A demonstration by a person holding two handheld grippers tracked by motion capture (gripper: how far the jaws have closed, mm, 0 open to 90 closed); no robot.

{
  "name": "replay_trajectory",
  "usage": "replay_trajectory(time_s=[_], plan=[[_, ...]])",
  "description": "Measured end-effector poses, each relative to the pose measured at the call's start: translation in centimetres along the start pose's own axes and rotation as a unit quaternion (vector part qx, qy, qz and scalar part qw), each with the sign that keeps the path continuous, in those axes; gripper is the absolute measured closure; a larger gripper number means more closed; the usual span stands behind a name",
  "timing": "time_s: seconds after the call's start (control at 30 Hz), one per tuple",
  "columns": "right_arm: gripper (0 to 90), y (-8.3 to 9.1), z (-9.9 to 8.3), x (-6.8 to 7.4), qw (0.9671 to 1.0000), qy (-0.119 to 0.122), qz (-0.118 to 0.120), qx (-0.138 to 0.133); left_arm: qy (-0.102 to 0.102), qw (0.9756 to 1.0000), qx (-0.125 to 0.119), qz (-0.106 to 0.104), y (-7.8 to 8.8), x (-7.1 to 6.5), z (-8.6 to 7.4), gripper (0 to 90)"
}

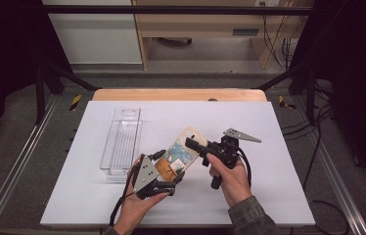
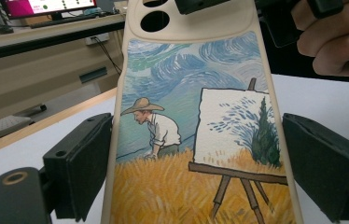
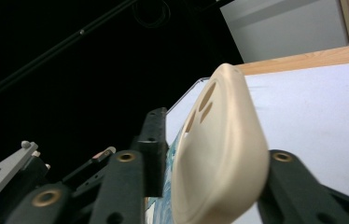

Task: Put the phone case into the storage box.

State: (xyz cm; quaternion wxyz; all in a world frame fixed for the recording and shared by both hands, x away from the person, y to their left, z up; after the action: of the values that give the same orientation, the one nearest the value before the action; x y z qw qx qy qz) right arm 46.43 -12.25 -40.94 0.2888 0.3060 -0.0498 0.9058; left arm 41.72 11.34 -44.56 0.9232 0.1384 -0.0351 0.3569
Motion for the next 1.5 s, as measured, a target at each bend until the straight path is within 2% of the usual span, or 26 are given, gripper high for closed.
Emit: replay_trajectory(time_s=[0.1, 0.2, 0.27, 0.3, 0.47, 0.57, 0.63, 0.7, 0.77, 0.83, 1.07, 1.2, 1.3, 1.4, 1.5], plan=[[78.6, 0.0, 0.0, -0.1, 0.9999, -0.011, 0.009, -0.005, 0.004, 1.0, -0.001, -0.005, 0.0, 0.1, -0.2, 11.0], [83.3, 0.0, 0.0, 0.0, 0.9994, -0.023, 0.027, -0.004, 0.006, 0.9999, 0.0, -0.008, -0.1, 0.1, -0.5, 11.0], [86.8, -0.1, 0.0, 0.2, 0.9984, -0.031, 0.046, -0.002, 0.003, 1.0, 0.001, -0.007, -0.2, 0.1, -0.7, 10.9], [87.4, -0.2, 0.0, 0.3, 0.9984, -0.029, 0.049, 0.0, 0.002, 1.0, 0.001, -0.008, -0.3, 0.1, -0.7, 10.9], [88.5, -0.2, 0.1, 1.2, 0.9986, -0.006, 0.051, 0.008, -0.002, 1.0, -0.002, -0.005, -0.3, 0.0, -0.8, 10.6], [88.7, -0.2, 0.2, 1.7, 0.9987, 0.017, 0.045, 0.014, 0.0, 1.0, -0.004, -0.004, -0.3, 0.0, -0.8, 10.0], [88.8, -0.3, 0.4, 2.3, 0.9982, 0.045, 0.035, 0.019, -0.001, 1.0, -0.006, -0.002, -0.4, 0.0, -0.8, 9.3], [88.9, -0.4, 0.5, 3.1, 0.9957, 0.087, 0.016, 0.029, 0.001, 1.0, -0.009, -0.001, -0.4, 0.0, -0.8, 6.0], [88.8, -0.6, 0.5, 3.5, 0.993, 0.112, 0.003, 0.037, 0.003, 0.9999, -0.013, 0.002, -0.3, 0.0, -0.8, 4.2], [88.8, -0.8, 0.4, 3.9, 0.9912, 0.125, -0.006, 0.044, 0.007, 0.9998, -0.016, 0.006, -0.3, 0.1, -0.7, 3.1], [88.5, -1.7, -0.7, 4.8, 0.9862, 0.153, -0.013, 0.06, 0.017, 0.9995, -0.026, 0.007, -0.2, 0.3, -0.7, 2.4], [88.4, -2.3, -1.4, 5.3, 0.9847, 0.159, -0.013, 0.071, 0.024, 0.9993, -0.028, 0.007, -0.1, 0.5, -0.6, 1.5], [88.3, -2.7, -2.1, 5.6, 0.9816, 0.172, -0.018, 0.08, 0.028, 0.9991, -0.031, 0.006, -0.1, 0.6, -0.7, 1.4], [88.2, -3.1, -2.6, 5.5, 0.9812, 0.173, -0.02, 0.083, 0.029, 0.9991, -0.03, 0.004, -0.1, 0.6, -0.7, 2.0], [88.1, -3.5, -3.0, 5.7, 0.9782, 0.185, -0.024, 0.092, 0.031, 0.999, -0.033, 0.006, 0.0, 0.7, -0.7, 3.0]])
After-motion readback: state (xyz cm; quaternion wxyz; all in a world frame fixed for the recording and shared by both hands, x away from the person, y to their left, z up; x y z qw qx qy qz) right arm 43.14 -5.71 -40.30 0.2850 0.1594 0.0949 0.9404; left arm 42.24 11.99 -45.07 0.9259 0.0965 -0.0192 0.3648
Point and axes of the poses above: each handheld gripper's, and its own axes: y roughly backward along the jaws, z roughly out of its top, x roughly to its left, the point moved 1 cm from there along -y, roughly forward along the jaws, and after that the axes turned 2 degrees about z, right-handed, at the moved point
